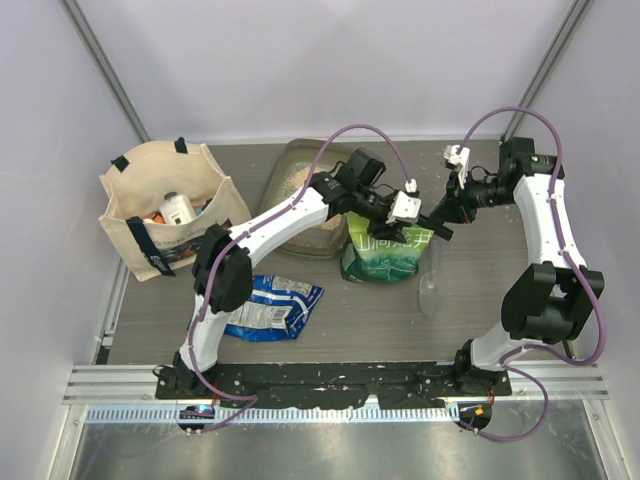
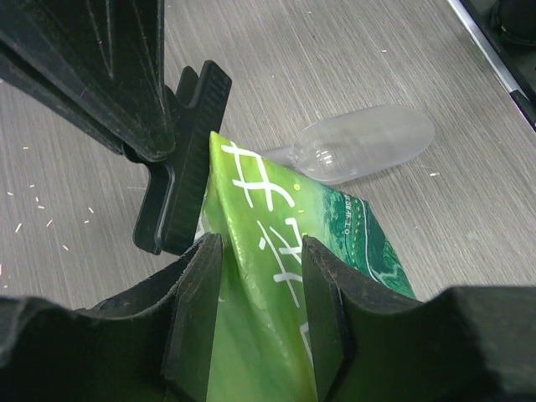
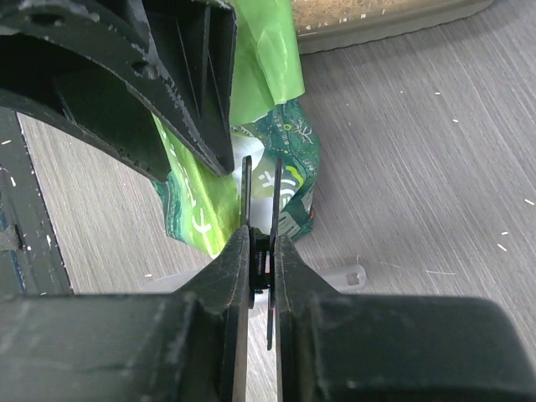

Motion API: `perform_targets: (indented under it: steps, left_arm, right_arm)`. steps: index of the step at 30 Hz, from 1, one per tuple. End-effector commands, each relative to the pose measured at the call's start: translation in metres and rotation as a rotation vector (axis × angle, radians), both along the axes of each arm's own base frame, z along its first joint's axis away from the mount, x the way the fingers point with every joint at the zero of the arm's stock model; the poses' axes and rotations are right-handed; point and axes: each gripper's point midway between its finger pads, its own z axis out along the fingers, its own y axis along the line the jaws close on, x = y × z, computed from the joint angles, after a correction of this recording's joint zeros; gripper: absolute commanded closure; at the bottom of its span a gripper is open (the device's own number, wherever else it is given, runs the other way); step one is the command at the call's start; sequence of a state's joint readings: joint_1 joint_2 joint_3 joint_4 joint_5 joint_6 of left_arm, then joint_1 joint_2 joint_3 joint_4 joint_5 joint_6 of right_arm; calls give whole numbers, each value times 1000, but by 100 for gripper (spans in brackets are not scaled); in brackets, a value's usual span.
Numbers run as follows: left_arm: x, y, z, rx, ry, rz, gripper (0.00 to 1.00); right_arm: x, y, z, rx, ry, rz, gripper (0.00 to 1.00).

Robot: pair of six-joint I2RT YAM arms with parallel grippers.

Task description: Fill the litter box with clean litter

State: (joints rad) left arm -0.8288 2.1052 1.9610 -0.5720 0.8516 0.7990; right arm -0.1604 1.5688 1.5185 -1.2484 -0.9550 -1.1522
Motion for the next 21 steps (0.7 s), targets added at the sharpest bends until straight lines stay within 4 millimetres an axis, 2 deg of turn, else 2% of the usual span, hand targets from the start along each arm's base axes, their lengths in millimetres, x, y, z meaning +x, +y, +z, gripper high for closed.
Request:
perform_targets:
  steps: [1,7,10,14,16,18,21]
  left_arm:
    - [-1,-11,14,-38,-67,-33,54]
    - [4,-12,-1,-8,-54,-11,62]
    - [8,-15,0,-18,-2,33,67]
    - [2,-20,6,-46,104,40,74]
    - [-3,-25,11,-66,172,38,81]
    - [-4,-27,13,-81,213,43,85]
    - [-5,-32,19,-110,284,71,92]
  right_arm:
    - [-15,4,3,17,62,23,98]
    - [-18,5,1,25,92,15,99]
    - [-10,-3,6,25,79,-36,98]
    - [7,-28,35,15,-47,-99,99]
    - [0,-37,49,-33,-126,-63,99]
    - [-14,-38,53,-85,-170,-8,99]
    - [-35,-38,43,-136,-178,38,99]
